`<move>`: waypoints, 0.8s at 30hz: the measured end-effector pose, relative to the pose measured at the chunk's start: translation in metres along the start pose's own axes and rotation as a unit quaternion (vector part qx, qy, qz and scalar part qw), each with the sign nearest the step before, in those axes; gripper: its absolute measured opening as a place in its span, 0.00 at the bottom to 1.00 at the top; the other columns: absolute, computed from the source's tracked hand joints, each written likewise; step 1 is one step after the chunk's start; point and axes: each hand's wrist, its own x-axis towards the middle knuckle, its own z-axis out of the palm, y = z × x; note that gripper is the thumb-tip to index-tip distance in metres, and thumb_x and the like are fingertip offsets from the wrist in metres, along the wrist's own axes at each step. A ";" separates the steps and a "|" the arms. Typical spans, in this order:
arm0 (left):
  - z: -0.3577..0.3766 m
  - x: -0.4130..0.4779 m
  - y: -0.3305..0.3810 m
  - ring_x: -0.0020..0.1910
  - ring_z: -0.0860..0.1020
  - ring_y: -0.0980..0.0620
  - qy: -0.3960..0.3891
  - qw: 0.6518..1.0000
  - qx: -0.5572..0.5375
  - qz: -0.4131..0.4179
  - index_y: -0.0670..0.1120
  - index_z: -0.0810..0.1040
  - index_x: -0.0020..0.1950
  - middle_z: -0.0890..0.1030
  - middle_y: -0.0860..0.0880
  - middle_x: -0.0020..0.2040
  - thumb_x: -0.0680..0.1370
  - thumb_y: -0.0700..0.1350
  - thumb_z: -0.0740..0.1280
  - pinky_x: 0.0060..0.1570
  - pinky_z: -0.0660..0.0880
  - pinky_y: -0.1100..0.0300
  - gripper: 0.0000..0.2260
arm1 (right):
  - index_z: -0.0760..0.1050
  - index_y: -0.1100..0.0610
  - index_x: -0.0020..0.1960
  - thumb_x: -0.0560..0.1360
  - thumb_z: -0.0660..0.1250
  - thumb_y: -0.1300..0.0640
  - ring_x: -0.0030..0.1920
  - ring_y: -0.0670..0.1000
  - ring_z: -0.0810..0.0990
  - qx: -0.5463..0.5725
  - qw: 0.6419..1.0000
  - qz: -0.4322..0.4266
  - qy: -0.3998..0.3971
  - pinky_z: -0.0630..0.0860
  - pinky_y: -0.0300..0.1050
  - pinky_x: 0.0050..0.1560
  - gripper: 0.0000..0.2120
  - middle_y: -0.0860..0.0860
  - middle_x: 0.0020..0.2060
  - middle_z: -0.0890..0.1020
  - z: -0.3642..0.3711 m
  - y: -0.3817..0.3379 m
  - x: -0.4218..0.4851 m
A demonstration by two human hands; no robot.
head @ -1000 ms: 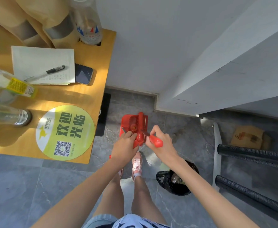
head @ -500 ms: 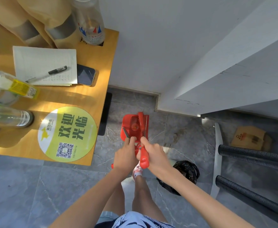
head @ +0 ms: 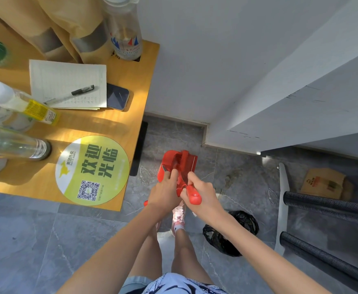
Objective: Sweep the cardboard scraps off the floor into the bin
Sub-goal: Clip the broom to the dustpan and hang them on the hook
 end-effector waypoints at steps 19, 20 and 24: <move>0.009 0.003 0.010 0.44 0.80 0.40 -0.006 0.999 0.034 0.003 0.47 0.61 0.51 0.76 0.44 0.47 0.76 0.43 0.62 0.37 0.68 0.53 0.10 | 0.58 0.48 0.35 0.71 0.63 0.61 0.26 0.46 0.65 0.086 0.995 0.007 0.059 0.64 0.41 0.29 0.16 0.46 0.25 0.67 0.012 0.001 -0.019; 0.008 0.003 0.009 0.44 0.80 0.40 -0.004 0.999 0.033 0.003 0.48 0.60 0.50 0.77 0.45 0.47 0.76 0.43 0.62 0.37 0.69 0.53 0.10 | 0.58 0.49 0.36 0.71 0.63 0.60 0.26 0.45 0.66 0.088 0.995 0.007 0.052 0.66 0.44 0.30 0.15 0.48 0.26 0.68 0.012 0.002 -0.019; 0.007 0.006 0.010 0.42 0.80 0.42 -0.003 1.000 0.031 0.001 0.49 0.59 0.48 0.78 0.45 0.46 0.76 0.44 0.62 0.36 0.71 0.53 0.11 | 0.61 0.54 0.38 0.70 0.63 0.60 0.28 0.46 0.68 0.105 0.993 0.021 0.040 0.67 0.45 0.32 0.10 0.49 0.26 0.70 0.006 0.004 -0.016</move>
